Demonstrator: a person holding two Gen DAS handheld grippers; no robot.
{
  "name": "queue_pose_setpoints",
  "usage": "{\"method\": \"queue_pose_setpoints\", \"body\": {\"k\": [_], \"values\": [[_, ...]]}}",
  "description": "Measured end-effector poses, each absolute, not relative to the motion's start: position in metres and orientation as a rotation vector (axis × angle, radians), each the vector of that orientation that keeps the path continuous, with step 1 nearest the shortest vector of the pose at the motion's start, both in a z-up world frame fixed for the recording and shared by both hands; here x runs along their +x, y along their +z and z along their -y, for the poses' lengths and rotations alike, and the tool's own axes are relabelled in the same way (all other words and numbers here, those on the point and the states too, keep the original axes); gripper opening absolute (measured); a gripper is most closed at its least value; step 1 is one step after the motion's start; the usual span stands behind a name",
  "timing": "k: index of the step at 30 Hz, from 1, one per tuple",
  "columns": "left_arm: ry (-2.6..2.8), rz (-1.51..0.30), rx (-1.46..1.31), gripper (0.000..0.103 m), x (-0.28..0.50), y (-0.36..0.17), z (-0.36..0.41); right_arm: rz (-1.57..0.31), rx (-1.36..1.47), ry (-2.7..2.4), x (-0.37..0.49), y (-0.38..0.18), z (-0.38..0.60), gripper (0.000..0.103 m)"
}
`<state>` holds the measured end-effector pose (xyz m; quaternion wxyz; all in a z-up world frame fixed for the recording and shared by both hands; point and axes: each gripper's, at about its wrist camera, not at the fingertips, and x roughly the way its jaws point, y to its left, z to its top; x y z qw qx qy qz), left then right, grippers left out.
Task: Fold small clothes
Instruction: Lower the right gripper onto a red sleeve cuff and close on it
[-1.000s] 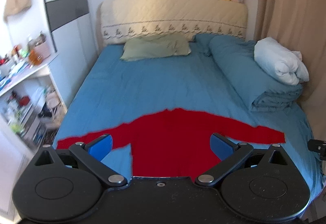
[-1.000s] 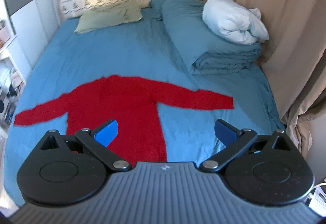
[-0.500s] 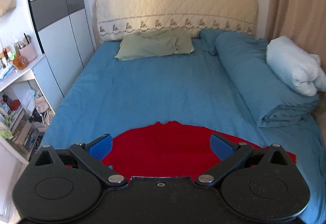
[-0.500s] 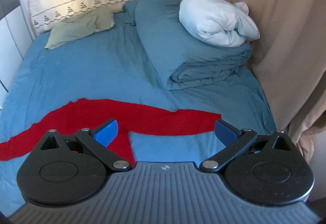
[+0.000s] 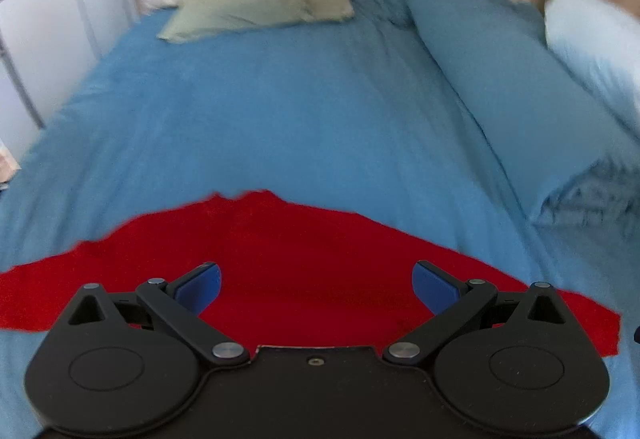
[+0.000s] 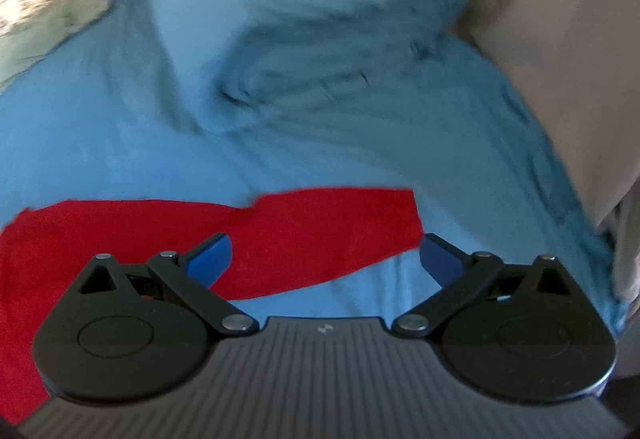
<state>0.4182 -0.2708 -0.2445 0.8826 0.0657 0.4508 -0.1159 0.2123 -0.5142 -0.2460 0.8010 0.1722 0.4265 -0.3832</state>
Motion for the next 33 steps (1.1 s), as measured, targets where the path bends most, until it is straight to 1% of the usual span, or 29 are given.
{"method": "queue_pose_setpoints", "body": {"k": [3,8,10,12,15,17,18,19,20,21,22,23,24,28,33], "values": [[-0.288,-0.949,0.192,0.103,0.435,-0.292,0.298,-0.909,0.435,-0.893,0.210,-0.299,0.541,0.103],[-0.313,-1.017,0.218,0.103,0.448,-0.355,0.320,-0.859,0.573,-0.975,0.196,-0.362,0.574,0.103],[-0.317,-1.030,0.229,0.103,0.452,-0.371,0.323,-0.834,0.614,-0.986,0.191,-0.382,0.584,0.098],[-0.328,-1.038,0.230,0.103,0.453,-0.382,0.325,-0.812,0.660,-0.991,0.189,-0.398,0.589,0.087],[-0.338,-1.038,0.245,0.103,0.460,-0.393,0.327,-0.747,0.736,-0.989,0.183,-0.413,0.596,0.080],[-0.336,-1.035,0.249,0.103,0.465,-0.399,0.325,-0.712,0.788,-1.009,0.179,-0.421,0.599,0.078],[-0.335,-1.035,0.246,0.103,0.469,-0.401,0.322,-0.691,0.815,-1.024,0.177,-0.425,0.600,0.074],[-0.333,-1.035,0.243,0.103,0.471,-0.402,0.319,-0.670,0.832,-1.033,0.176,-0.428,0.600,0.070],[-0.326,-1.035,0.243,0.103,0.474,-0.405,0.318,-0.654,0.834,-1.041,0.176,-0.429,0.600,0.061],[-0.319,-1.034,0.243,0.103,0.476,-0.407,0.321,-0.646,0.824,-1.048,0.176,-0.429,0.599,0.046],[-0.311,-1.037,0.239,0.103,0.478,-0.407,0.318,-0.647,0.806,-1.050,0.177,-0.428,0.598,0.039],[-0.304,-1.040,0.234,0.103,0.479,-0.407,0.315,-0.649,0.792,-1.049,0.179,-0.427,0.597,0.026],[-0.298,-1.043,0.229,0.103,0.478,-0.406,0.312,-0.647,0.775,-1.049,0.179,-0.424,0.595,0.022],[-0.276,-1.041,0.216,0.103,0.488,-0.401,0.298,-0.623,0.687,-1.008,0.191,-0.402,0.585,0.021],[-0.249,-1.027,0.168,0.103,0.494,-0.379,0.258,-0.534,0.565,-0.843,0.234,-0.348,0.548,0.020]]}}
